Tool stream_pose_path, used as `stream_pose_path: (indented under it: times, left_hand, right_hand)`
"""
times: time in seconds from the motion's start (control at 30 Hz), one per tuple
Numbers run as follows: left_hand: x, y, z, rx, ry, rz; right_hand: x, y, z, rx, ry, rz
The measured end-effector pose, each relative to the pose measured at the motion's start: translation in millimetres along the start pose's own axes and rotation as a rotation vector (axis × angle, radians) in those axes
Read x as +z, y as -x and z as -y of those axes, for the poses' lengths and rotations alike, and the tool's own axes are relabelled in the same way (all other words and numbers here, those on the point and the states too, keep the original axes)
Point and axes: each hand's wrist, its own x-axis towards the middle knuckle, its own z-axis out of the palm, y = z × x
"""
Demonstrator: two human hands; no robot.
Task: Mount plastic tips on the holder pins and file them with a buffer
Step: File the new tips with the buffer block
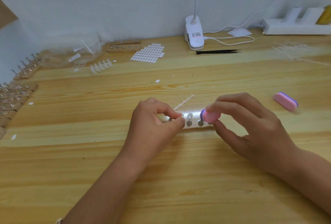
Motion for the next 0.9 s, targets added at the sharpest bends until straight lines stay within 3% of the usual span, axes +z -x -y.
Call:
stream_pose_path:
  times: [0.53, 0.9]
  left_hand:
    - [1.1, 6.3, -5.3, 0.167, -0.153, -0.122]
    - [9.7, 3.1, -0.3, 0.266, -0.217, -0.078]
  right_hand:
    - [-4.5, 0.0, -1.9, -0.027, -0.003, -0.009]
    - [-2.6, 0.0, 0.7, -0.035, -0.021, -0.007]
